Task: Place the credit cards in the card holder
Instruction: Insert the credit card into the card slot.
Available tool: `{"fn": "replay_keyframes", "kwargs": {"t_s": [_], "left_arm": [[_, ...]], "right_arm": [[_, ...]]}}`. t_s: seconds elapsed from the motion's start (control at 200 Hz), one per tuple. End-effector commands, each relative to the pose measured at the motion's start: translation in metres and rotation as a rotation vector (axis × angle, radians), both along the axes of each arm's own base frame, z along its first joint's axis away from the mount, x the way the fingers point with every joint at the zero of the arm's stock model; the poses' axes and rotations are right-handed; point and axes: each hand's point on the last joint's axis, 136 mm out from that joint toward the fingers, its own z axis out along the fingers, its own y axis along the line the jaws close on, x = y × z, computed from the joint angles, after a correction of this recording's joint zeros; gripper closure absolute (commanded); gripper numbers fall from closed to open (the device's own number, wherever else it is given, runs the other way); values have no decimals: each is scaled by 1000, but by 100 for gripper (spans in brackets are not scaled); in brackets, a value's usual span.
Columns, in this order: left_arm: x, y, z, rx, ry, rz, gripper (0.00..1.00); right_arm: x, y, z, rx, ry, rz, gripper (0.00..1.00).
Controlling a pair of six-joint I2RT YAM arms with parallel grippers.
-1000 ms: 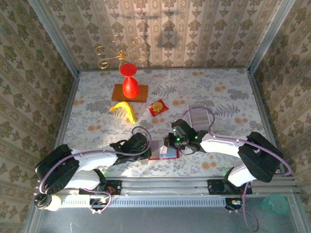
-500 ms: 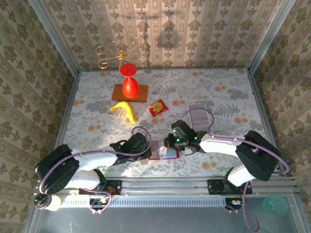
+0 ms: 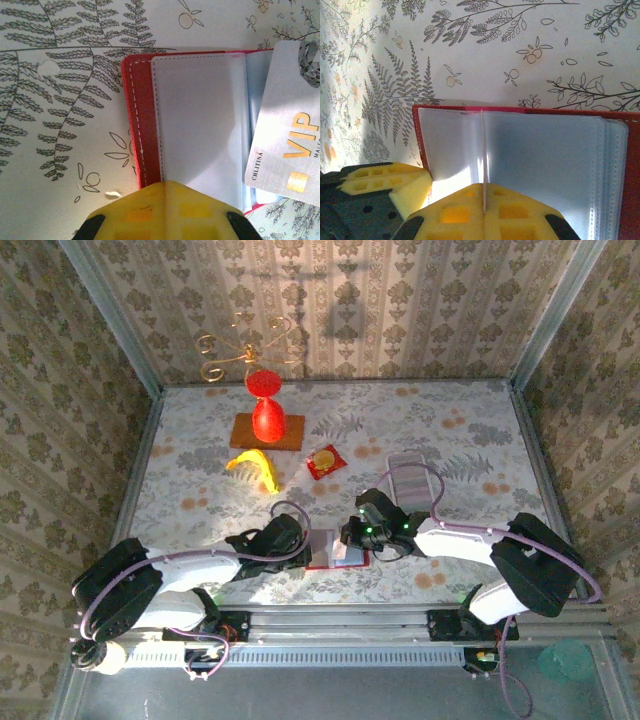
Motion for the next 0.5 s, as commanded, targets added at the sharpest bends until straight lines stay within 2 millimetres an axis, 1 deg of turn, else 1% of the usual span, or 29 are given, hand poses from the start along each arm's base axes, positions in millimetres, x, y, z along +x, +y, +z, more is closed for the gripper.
{"fn": "replay_keyframes", "kwargs": {"t_s": [0.0, 0.5], "left_arm": [[-6, 16, -14, 56, 28, 24, 100], [-6, 16, -15, 55, 31, 27, 100]], "right_arm": [[-2, -1, -6, -8, 2, -1, 100], [-3, 10, -4, 68, 20, 2, 100]]}}
